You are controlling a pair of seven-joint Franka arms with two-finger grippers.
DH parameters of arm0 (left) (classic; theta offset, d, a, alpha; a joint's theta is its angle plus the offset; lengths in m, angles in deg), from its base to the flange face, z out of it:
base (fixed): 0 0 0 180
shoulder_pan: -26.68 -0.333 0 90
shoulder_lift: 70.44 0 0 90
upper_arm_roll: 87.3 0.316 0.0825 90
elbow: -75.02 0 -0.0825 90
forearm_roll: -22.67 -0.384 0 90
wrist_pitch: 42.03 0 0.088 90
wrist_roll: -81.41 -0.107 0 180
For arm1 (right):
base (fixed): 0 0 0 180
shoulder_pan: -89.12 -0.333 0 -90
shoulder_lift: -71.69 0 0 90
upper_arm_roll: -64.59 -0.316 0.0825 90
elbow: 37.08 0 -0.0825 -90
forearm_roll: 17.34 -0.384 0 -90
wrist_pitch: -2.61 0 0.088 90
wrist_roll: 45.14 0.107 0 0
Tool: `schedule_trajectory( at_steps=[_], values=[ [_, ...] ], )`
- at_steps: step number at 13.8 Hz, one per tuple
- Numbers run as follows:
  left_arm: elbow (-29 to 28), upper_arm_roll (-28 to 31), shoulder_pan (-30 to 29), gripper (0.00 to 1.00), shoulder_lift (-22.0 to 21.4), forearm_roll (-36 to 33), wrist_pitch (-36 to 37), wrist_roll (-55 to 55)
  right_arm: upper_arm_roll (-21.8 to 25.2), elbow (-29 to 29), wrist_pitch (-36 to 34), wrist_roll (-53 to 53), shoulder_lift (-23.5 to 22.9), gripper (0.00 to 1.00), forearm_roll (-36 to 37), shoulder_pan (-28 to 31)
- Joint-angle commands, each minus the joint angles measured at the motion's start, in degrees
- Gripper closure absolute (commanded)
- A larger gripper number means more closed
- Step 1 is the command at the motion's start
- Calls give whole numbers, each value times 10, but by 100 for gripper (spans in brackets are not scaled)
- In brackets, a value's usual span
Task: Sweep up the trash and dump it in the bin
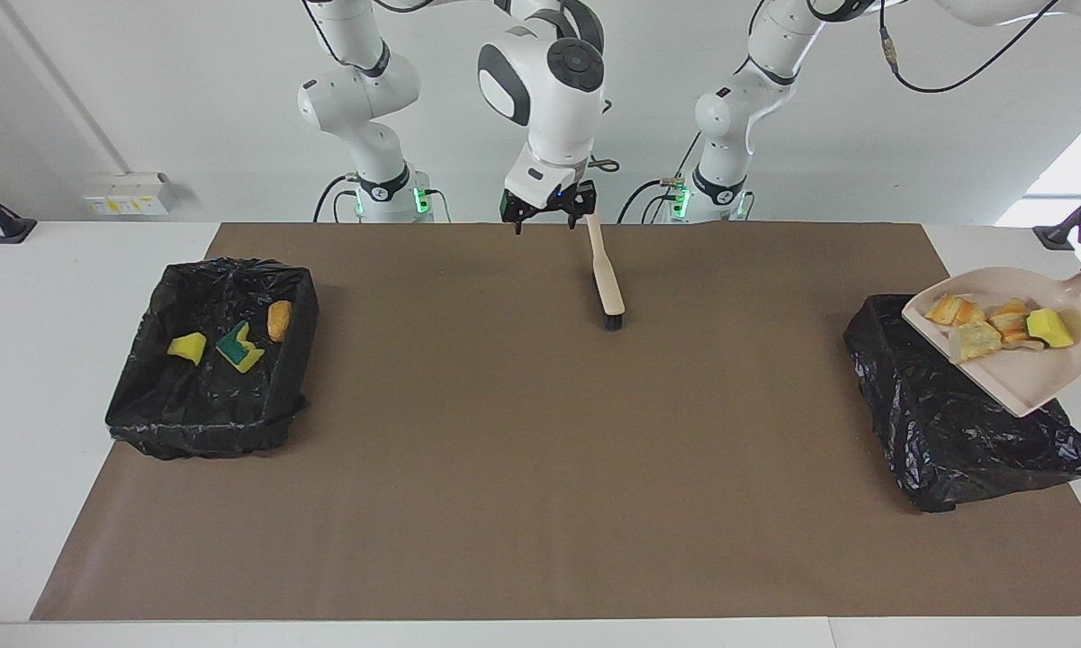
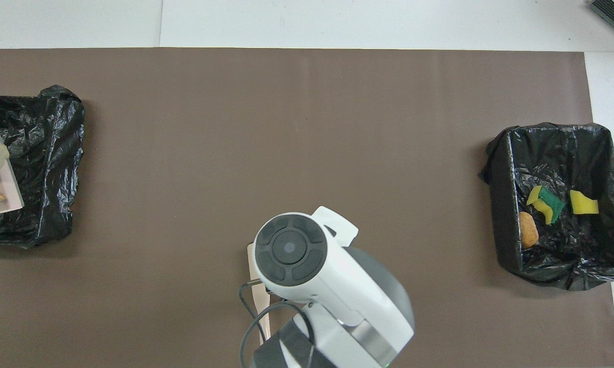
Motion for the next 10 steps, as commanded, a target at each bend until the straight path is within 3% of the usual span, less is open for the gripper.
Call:
schedule_trajectory(
  at_steps=[1,6,10],
  values=[
    [7,-3,10,100,7,-55,-12,-4,-6,-50,-52,-99,-5,0,16,66],
    [-15,-4,62,100,6,-189,-13,-2,1,-71,-81,-301,-3,0,48,195],
    [-16,-3,63,100,10,-209,-29,8,2,-84,-73,-350,-4,0,89,245]
  ],
)
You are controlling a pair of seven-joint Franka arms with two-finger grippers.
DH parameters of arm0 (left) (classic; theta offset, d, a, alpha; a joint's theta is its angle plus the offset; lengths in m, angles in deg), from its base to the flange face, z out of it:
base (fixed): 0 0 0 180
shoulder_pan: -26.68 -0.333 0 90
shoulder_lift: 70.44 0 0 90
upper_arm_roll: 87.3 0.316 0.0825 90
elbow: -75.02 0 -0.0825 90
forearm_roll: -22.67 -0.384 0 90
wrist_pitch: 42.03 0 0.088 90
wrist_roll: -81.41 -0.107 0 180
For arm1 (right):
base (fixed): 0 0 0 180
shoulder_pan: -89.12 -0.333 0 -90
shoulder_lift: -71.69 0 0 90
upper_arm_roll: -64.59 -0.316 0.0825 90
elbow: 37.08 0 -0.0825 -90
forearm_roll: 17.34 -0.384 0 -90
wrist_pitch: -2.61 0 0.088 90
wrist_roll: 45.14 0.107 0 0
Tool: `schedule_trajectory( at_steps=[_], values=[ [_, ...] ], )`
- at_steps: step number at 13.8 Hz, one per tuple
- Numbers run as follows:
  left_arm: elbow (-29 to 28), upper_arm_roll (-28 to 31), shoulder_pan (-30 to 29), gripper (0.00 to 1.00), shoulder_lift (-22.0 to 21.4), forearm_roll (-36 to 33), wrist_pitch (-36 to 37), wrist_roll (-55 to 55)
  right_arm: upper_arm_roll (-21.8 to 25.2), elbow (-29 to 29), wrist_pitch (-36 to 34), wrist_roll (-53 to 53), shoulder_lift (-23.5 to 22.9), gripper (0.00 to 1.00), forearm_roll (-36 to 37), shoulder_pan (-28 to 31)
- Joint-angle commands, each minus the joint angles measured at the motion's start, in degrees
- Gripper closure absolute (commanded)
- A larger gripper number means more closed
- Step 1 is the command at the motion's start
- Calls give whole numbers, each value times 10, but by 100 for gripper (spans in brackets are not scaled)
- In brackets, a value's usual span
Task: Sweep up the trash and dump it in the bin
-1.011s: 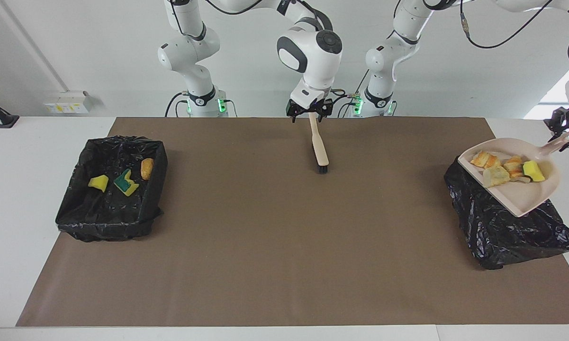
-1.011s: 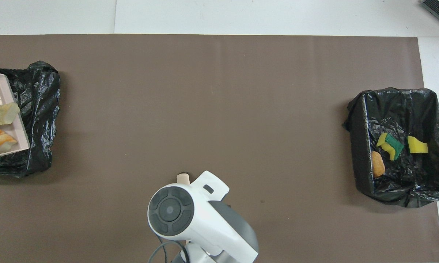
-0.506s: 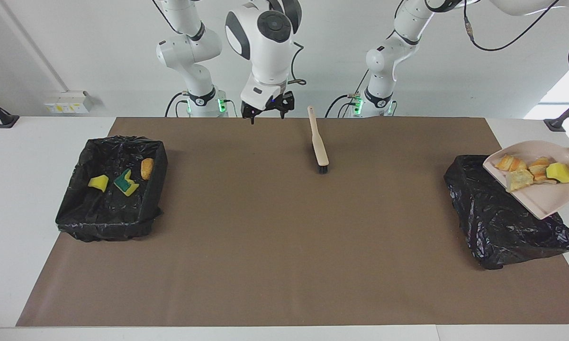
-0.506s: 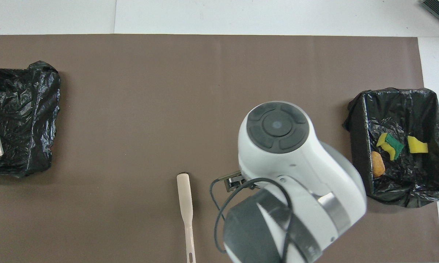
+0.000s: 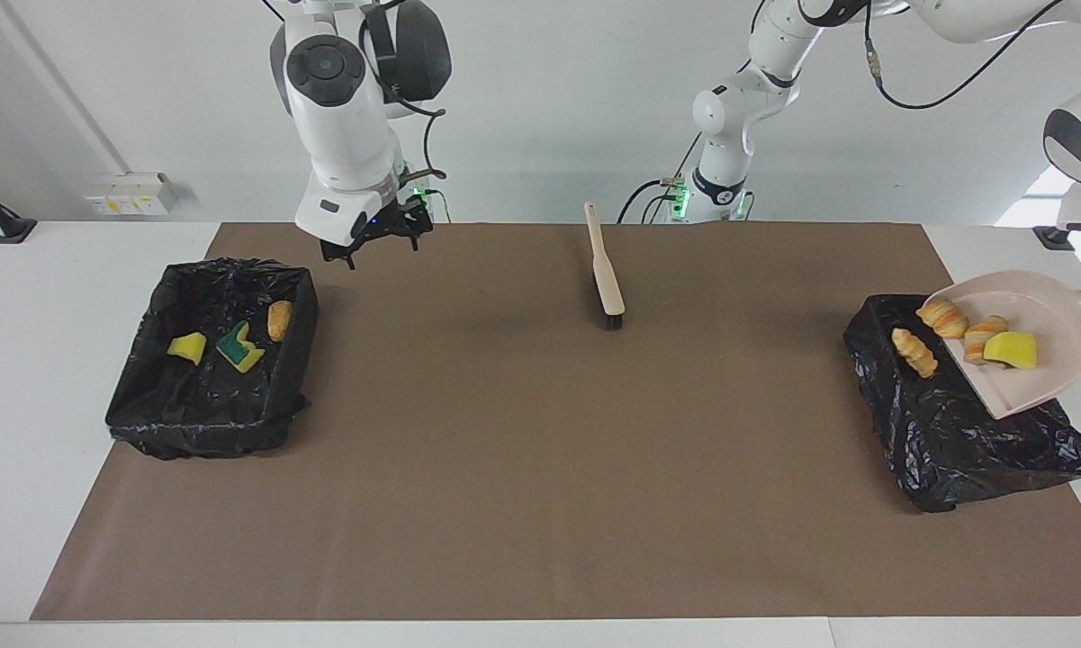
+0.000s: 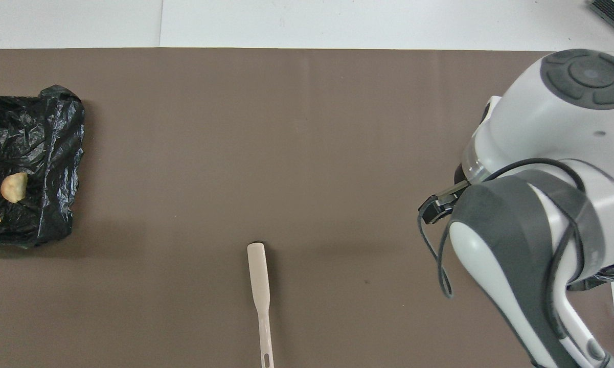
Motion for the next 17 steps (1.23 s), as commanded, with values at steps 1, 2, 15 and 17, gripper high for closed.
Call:
schedule_trajectory(
  at_steps=[1,2,15,17],
  values=[
    [-3,5,10,100,0,-62,-18,10,-7,-19,-2,-10,-5,0,21,29],
    [0,4,24,100,5,-85,-18,17,-7,-25,4,-8,-5,0,21,40],
    [26,6,26,100,-40,96,0,56,52,-31,73,57,6,0,7,73],
    [26,2,34,100,-47,116,18,79,96,-32,70,65,21,0,-35,51]
  ],
)
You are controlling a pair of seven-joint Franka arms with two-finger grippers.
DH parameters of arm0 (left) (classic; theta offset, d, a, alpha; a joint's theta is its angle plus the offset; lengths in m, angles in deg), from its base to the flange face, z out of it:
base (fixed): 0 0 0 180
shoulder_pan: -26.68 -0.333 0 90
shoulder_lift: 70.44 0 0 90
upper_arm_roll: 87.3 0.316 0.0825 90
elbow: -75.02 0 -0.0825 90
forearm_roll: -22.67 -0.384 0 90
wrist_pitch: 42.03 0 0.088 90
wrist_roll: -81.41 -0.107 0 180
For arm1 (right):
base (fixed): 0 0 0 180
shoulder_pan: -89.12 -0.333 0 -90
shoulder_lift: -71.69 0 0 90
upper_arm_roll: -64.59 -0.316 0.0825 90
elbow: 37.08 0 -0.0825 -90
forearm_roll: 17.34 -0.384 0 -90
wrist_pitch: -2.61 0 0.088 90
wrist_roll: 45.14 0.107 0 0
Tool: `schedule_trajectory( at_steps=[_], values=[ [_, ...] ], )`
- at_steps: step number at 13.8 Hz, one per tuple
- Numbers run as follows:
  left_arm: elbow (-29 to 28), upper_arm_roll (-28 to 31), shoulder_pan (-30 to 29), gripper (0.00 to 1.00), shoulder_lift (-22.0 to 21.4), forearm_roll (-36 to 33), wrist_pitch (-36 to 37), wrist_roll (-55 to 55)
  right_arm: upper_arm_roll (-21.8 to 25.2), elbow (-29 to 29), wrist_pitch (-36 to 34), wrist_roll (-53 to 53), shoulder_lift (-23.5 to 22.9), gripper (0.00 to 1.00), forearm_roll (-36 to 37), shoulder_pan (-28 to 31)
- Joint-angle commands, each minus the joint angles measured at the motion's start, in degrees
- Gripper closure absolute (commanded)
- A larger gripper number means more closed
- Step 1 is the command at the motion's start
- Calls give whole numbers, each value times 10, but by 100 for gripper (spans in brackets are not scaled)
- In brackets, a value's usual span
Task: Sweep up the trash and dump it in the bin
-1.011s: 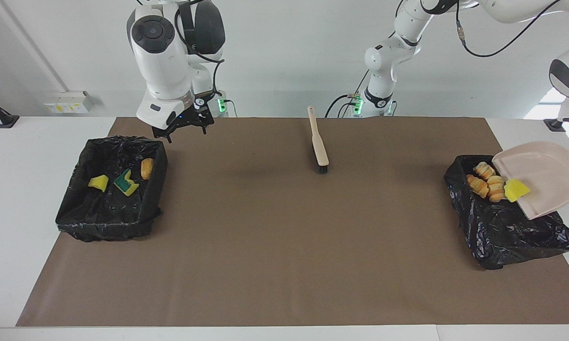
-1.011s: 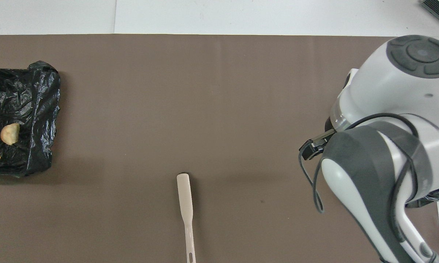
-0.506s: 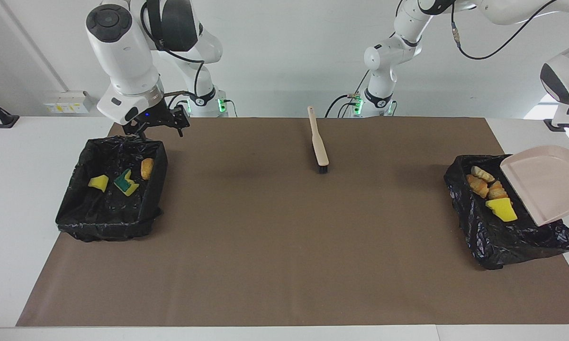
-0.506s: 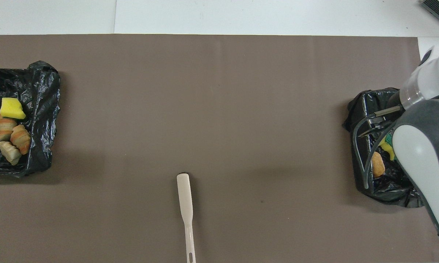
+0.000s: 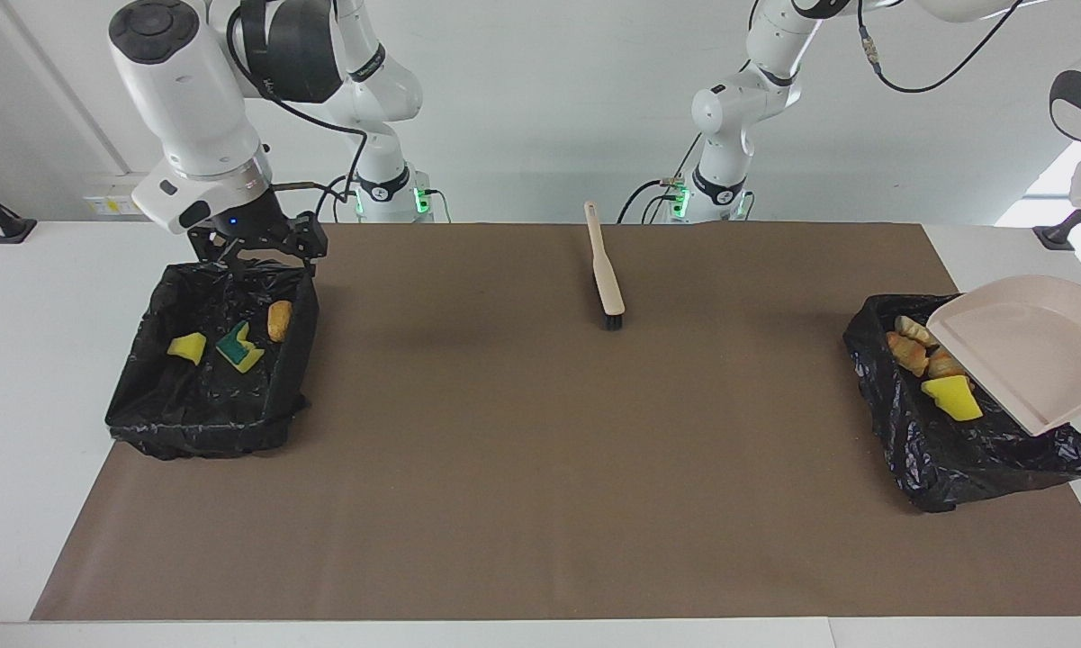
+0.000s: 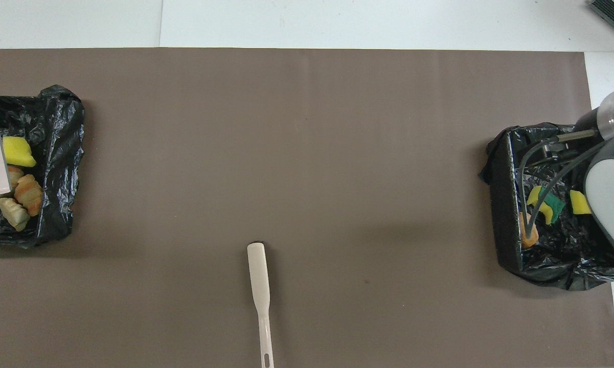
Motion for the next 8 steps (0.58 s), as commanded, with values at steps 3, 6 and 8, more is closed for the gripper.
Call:
schedule_trajectory(
  at_steps=[3,6,8],
  values=[
    [-3,-17,17,100,-22,66,83,155,49,2,0,21,49,0,-55,-16],
    [-17,-19,49,100,-34,126,152,278,49,31,-2,32,74,0,-51,-10],
    [-56,-20,75,100,-62,182,169,391,54,33,-5,22,75,0,-49,-7]
  ],
)
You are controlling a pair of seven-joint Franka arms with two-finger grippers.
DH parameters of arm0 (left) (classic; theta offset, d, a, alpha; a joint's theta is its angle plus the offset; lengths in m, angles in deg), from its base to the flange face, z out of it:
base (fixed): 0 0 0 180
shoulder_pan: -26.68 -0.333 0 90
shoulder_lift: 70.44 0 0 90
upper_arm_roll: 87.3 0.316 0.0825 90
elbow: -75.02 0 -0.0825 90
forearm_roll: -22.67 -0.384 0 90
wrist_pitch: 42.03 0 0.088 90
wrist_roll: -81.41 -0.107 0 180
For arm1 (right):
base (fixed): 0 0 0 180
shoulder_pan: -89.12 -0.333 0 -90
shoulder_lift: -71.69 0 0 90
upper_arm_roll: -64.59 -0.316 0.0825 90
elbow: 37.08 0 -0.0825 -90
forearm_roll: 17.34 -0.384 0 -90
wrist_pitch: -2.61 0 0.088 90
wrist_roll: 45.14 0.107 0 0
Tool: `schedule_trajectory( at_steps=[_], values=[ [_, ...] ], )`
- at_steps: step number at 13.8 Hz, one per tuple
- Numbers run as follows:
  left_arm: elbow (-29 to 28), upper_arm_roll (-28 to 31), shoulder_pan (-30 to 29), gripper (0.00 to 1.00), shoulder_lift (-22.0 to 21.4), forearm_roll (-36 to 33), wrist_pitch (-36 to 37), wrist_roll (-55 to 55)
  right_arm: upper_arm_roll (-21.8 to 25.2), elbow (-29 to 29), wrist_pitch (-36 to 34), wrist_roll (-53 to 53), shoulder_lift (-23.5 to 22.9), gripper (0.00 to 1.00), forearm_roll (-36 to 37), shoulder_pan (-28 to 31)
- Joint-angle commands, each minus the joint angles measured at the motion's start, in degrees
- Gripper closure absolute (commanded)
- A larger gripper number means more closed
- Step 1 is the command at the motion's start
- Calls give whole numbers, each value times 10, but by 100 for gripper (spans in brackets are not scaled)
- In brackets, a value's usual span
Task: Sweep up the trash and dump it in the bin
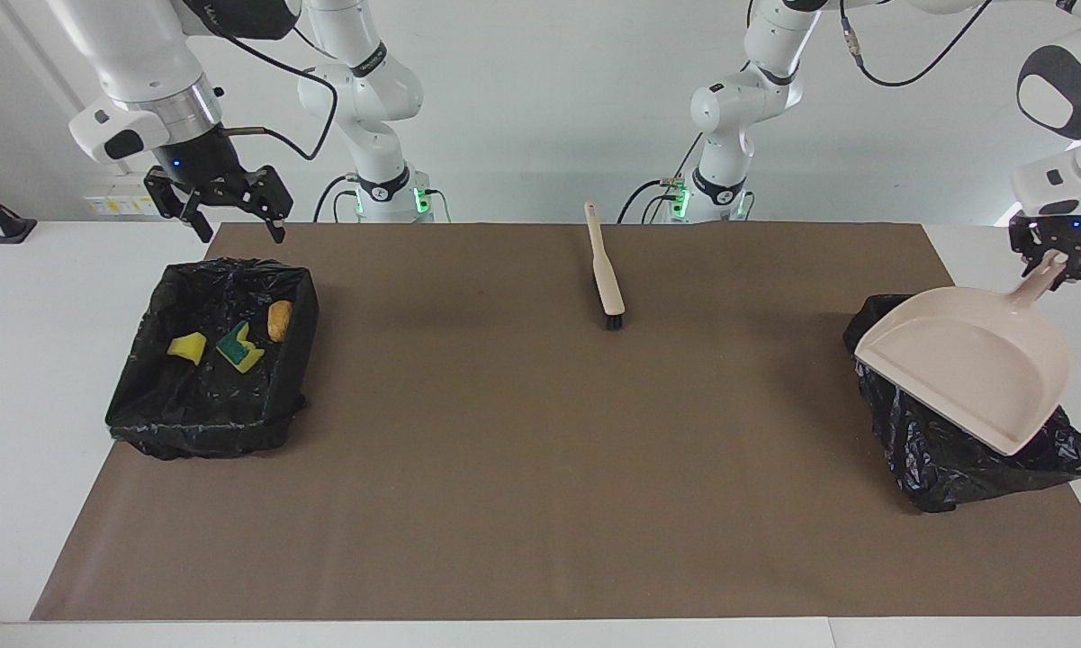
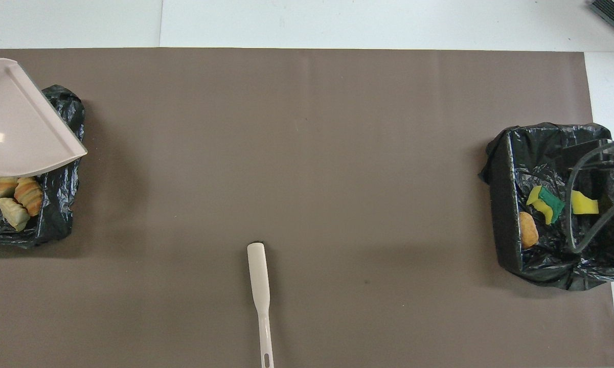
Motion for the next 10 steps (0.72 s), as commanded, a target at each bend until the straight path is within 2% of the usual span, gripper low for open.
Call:
schedule_trajectory(
  at_steps=[1,4,6,8,10],
  values=[
    [-73,6,41,100,-54,62,8,152,5,20,1,4,11,0,-6,7],
    [-131,6,132,100,-83,88,-1,330,2,19,5,6,10,0,-9,4],
    [-154,6,196,100,-83,106,-23,429,0,19,5,5,10,0,-13,4],
    [-176,6,238,100,-76,169,-69,551,1,19,5,1,11,0,-12,4],
    [-198,6,291,100,-59,178,-153,660,1,23,0,6,13,0,-13,5]
  ],
)
